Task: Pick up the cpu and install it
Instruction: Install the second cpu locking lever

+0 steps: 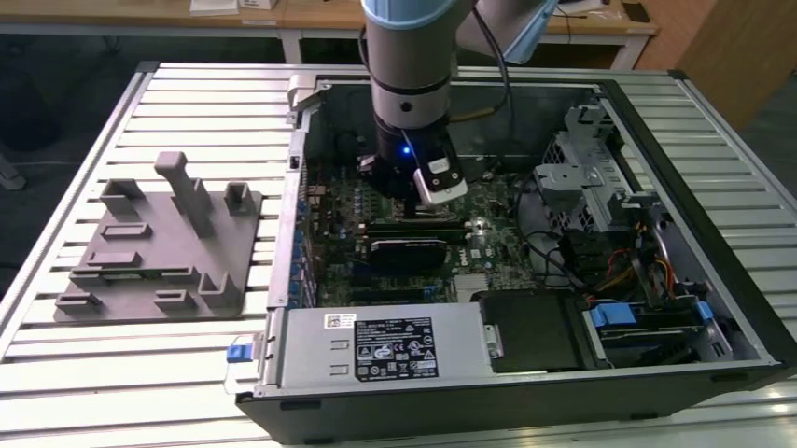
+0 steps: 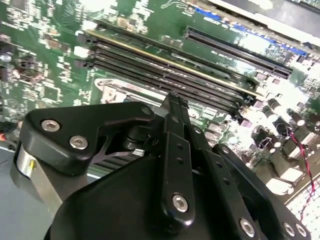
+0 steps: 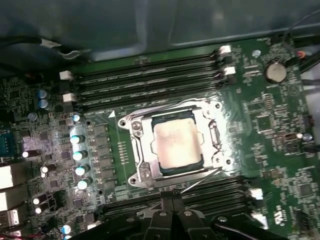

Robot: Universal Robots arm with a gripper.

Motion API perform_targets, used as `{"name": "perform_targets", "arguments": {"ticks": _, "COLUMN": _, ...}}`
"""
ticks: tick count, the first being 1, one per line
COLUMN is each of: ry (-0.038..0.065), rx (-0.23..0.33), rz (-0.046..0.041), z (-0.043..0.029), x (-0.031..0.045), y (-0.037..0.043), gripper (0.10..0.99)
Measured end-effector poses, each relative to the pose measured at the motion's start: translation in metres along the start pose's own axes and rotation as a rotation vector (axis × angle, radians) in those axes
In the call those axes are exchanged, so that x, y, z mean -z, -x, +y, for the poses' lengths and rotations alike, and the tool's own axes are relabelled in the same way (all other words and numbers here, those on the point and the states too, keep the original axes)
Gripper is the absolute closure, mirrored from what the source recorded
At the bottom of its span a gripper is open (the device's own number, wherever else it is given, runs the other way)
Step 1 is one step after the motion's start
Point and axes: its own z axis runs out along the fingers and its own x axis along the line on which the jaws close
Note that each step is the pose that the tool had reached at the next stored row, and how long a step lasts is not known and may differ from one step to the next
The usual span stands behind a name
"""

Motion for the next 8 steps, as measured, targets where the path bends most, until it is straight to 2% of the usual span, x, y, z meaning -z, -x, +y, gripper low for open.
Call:
{"name": "perform_targets", "arguments": {"ticks": 3, "ry": 0.006, "rx": 0.000, "rz": 0.0013, "z": -0.0024, "x": -0.0015, "y": -0.0021, "gripper": 0.980}}
{"name": "perform_targets", "arguments": {"ticks": 8, "ry": 0.050, "rx": -0.004, "rz": 0.0102, "z": -0.0091, "x": -0.0035, "y": -0.0047, "gripper": 0.980}}
